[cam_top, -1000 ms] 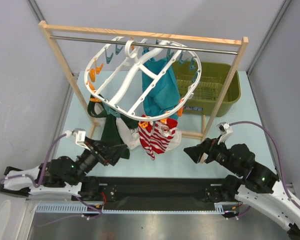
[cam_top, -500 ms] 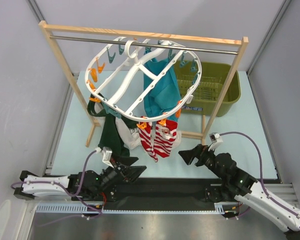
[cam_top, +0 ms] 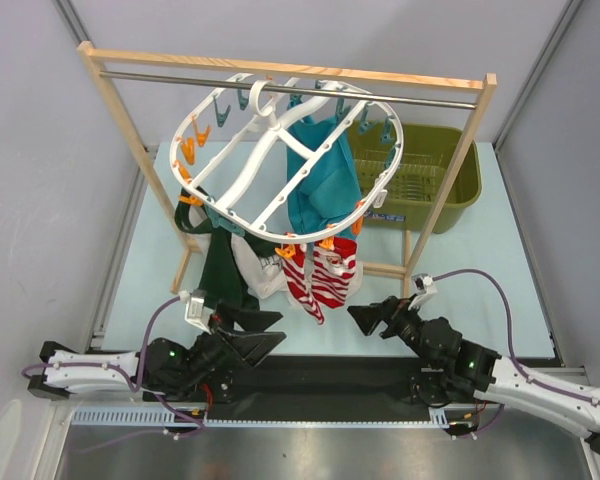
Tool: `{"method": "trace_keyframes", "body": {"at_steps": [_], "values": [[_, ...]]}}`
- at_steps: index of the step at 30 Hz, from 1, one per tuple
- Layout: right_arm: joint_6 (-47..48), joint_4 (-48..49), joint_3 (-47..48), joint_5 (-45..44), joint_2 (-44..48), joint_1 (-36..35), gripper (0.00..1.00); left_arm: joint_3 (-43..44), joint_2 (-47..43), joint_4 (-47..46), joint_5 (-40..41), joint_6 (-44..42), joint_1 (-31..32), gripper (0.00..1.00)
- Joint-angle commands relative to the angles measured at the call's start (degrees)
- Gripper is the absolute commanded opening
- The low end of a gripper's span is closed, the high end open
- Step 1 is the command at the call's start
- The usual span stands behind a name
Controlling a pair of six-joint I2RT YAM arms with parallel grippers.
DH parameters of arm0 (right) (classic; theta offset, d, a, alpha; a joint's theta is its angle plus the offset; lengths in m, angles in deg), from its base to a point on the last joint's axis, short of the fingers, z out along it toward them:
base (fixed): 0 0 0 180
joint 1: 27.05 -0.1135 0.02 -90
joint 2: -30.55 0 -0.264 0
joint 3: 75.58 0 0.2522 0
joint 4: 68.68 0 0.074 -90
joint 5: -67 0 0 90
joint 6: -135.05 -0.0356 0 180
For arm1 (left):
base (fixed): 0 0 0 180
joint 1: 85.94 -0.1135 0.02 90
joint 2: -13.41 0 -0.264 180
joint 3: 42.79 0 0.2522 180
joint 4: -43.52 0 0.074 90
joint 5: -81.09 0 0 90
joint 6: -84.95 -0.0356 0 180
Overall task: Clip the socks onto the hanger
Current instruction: Reset both arms
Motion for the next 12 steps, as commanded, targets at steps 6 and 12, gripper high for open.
{"method": "trace_keyframes", "body": {"at_steps": [6, 12], "values": [[-3.8, -0.8, -7.0, -19.8, -0.4, -9.9, 1.0, -12.5, -4.8, 0.2, -1.5, 2.3, 0.1, 0.91], [-4.5, -2.2, -7.0, -20.7, 1.1, -12.4, 1.0, -12.5, -7.1, 1.5, -1.0, 2.1, 0.1, 0.93]]}}
